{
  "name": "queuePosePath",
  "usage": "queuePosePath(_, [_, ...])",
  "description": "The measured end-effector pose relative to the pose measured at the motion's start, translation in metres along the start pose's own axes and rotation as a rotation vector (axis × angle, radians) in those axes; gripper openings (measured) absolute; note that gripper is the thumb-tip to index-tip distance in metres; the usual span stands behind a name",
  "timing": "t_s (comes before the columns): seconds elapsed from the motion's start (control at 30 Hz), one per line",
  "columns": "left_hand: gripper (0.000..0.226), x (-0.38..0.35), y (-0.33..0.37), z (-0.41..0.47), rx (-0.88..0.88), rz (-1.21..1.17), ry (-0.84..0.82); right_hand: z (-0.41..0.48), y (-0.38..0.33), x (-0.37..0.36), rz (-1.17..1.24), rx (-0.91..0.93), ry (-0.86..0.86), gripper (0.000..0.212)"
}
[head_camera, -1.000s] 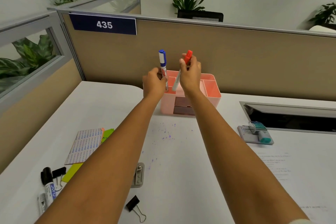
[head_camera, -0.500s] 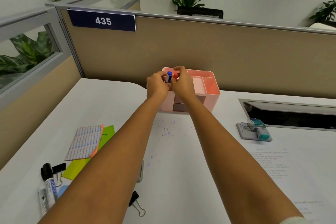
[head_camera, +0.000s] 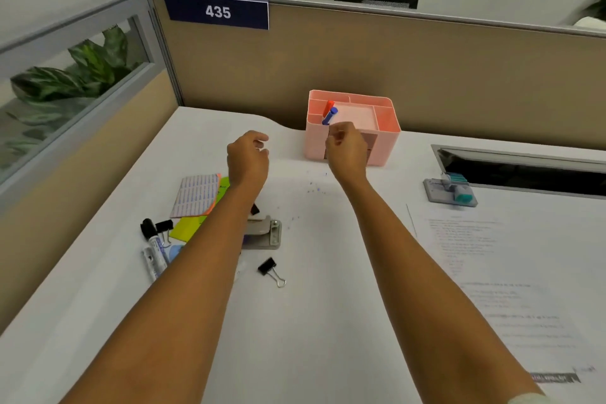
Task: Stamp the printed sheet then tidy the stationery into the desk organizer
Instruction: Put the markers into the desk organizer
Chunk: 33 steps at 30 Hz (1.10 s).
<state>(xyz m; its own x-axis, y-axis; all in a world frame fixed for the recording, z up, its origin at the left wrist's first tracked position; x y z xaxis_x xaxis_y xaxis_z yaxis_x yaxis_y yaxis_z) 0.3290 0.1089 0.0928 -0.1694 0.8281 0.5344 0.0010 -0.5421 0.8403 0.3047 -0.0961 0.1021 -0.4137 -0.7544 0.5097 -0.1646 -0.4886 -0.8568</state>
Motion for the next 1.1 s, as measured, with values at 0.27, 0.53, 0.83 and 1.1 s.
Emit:
queuePosePath(0.27, [0.027, 0.052, -0.054, -0.050, 0.115, 0.098, 0.073, -0.095, 0.011, -0.043, 0.024, 0.032, -0.154, 0.023])
queuePosePath(0.53, [0.032, 0.106, -0.106, -0.096, 0.239, 0.211, 0.195, -0.171, -0.012, -0.104, -0.144, 0.167, -0.389, 0.025])
queuePosePath(0.83, [0.035, 0.122, -0.150, -0.133, 0.528, 0.271, 0.131, -0.200, -0.007, -0.130, -0.377, 0.137, -0.443, 0.040])
queuePosePath(1.1, [0.037, 0.125, -0.162, -0.134, 0.620, 0.201, 0.069, -0.196, 0.004, -0.119, -0.106, -0.022, -0.329, 0.029])
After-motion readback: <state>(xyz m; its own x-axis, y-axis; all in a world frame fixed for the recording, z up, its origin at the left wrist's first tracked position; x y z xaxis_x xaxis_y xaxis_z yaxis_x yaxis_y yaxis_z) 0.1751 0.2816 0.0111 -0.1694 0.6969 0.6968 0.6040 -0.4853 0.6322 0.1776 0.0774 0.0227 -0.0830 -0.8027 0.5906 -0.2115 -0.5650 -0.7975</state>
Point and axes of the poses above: each hand's wrist, its own z-axis towards the middle knuckle, its own x-axis out of the back of the hand, y = z × x, the point moved 9 cm from there along z, towards the middle knuckle, and after that the axes turned 4 degrees about -y, right-handed, at the moved point
